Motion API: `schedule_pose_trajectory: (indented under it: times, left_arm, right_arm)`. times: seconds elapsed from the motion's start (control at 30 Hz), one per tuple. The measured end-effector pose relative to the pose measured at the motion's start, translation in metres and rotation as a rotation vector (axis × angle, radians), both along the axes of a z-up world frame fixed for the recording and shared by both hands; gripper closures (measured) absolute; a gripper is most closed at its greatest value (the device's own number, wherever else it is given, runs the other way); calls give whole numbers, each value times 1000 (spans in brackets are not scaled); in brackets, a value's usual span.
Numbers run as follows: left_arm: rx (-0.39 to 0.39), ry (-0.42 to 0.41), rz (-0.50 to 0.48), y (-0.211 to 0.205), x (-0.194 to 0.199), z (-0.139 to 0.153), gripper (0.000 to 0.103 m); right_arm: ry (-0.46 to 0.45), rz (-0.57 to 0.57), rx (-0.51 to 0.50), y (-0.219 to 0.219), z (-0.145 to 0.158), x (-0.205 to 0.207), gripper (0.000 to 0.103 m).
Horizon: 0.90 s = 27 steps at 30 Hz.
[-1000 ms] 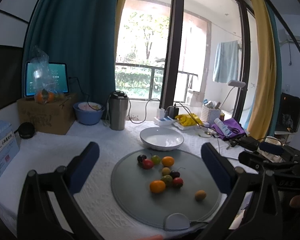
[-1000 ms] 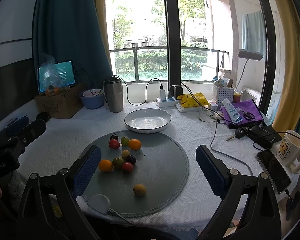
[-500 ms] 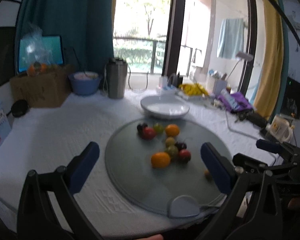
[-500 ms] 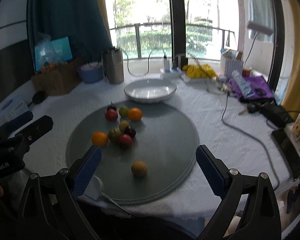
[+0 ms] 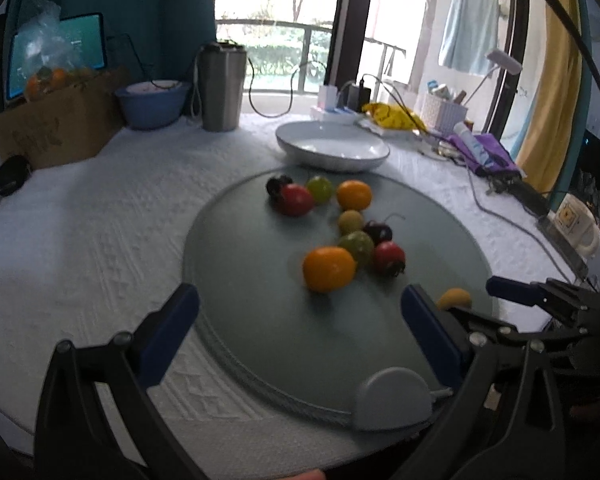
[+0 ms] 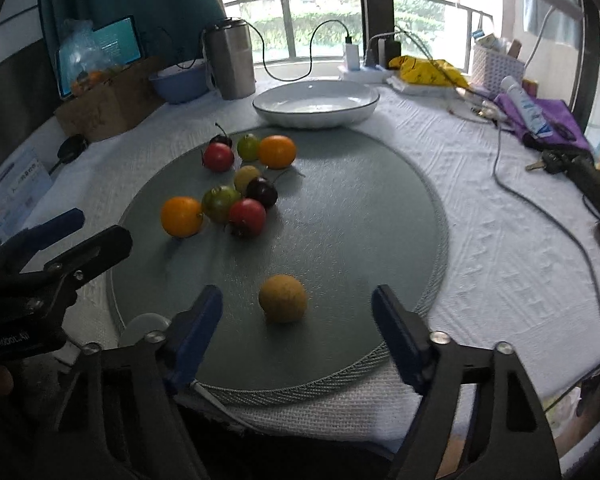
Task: Organize fruits
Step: 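Lower the right gripper onto the brown round fruit and close, then lift the brown fruit with the right gripper while the left gripper grasps the orange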
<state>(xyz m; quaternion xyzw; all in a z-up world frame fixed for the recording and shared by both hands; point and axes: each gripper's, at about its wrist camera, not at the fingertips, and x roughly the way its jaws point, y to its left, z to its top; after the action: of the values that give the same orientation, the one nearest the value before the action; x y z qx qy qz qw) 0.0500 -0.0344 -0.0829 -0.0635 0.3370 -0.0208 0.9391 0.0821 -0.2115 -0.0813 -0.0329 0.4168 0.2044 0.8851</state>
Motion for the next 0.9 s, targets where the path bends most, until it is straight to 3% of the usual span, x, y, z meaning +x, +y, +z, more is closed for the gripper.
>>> schedule_pose_trajectory:
  times: [0.23,0.37,0.6,0.67,0.73,0.9]
  left_arm:
    - [17,33,-28,-6,15,-5,1]
    - [32,47,-46,-11,24,-7,8]
    - [63,112,-76,-20,42,-17,22]
    - [71,132,-82,-22,47,-20,39]
    - [68,163,-81,-21,53,-25,48]
    - [74,175,-88,-22,60,-26,51]
  right_arm:
    - [40,42,16,3,-6,7,63]
    - [43,50,22,1,-7,13,74]
    - [41,37,39,-4,-5,27,74]
    - [40,37,43,-6,-5,31,74]
    - [41,37,53,-7,-4,35,74]
    - [27,35,63,-8,1,43,74]
